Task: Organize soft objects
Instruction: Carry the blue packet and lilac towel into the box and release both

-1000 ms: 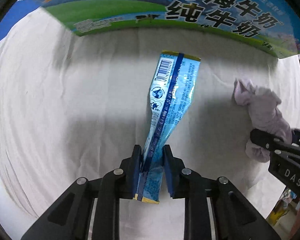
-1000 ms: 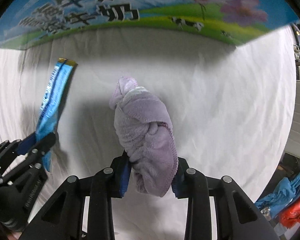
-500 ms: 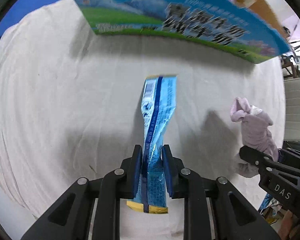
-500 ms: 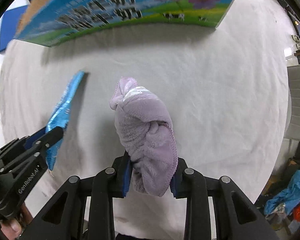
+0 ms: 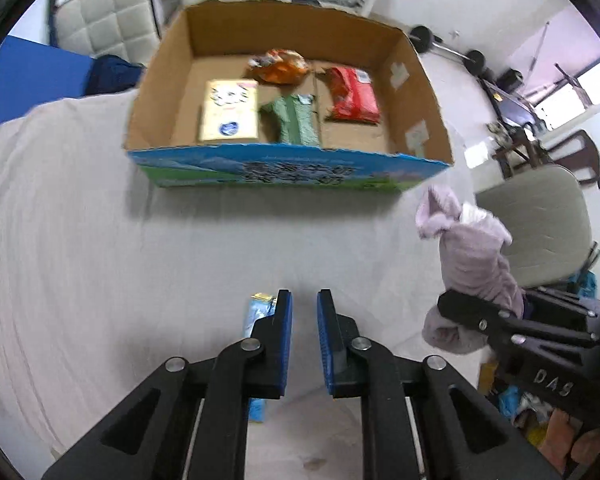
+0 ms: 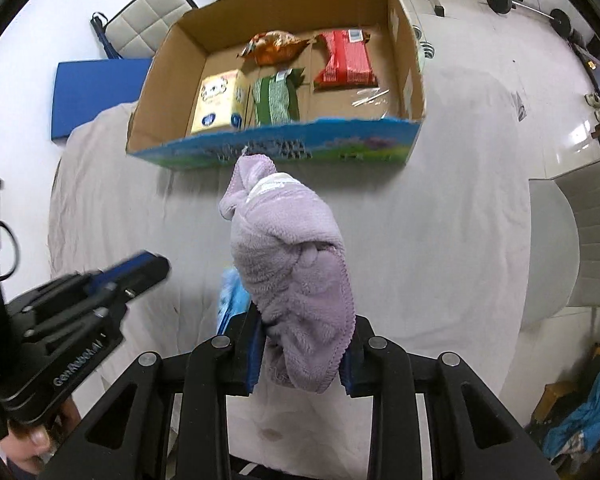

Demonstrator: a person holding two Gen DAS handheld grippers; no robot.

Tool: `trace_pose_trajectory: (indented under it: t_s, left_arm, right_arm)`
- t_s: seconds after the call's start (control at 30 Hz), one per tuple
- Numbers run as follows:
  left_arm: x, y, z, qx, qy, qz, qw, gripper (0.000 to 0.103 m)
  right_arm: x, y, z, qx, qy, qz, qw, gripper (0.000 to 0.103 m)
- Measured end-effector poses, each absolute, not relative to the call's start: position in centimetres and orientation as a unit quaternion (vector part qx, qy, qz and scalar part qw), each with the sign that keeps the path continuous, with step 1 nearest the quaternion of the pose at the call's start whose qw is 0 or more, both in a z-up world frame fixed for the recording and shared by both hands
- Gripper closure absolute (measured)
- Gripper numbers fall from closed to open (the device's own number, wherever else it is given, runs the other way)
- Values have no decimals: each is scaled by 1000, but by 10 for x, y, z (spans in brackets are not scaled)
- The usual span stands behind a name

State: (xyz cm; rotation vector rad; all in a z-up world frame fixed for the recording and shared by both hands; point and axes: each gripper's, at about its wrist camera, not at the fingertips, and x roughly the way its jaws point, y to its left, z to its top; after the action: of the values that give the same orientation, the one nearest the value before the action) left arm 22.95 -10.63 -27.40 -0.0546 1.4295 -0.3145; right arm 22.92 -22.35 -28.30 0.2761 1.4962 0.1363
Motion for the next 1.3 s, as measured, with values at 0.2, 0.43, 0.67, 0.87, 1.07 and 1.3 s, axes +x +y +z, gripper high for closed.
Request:
trace_pose_trajectory:
  t_s: [0.2,0.43,0.67,0.87,1.07,1.3]
  left_arm:
    - [230,-103,-359,22,731,-123,671,69]
    - [211,-95,-454,45,802,-90,589,68]
    - [200,-101,-438,59,763,-96,637,82]
    - [196,-88,-377,6,714,-109,691,82]
    - [208,-82,-288,-33,643,-132,754,82]
    - [275,-83,-209,-40,584,-156,795,82]
  right_arm:
    - [225,-240,-315,132,702,42,698,71]
    - [210,-237,-352,142,726,36,672,71]
    - [204,-228,-352,127,726,37,674,71]
    - [202,-228,-335,133,714,44,686,71]
    - [209,-228,-296,142,684,60,713,71]
    - [252,-230,-233,135,637,72,756,71]
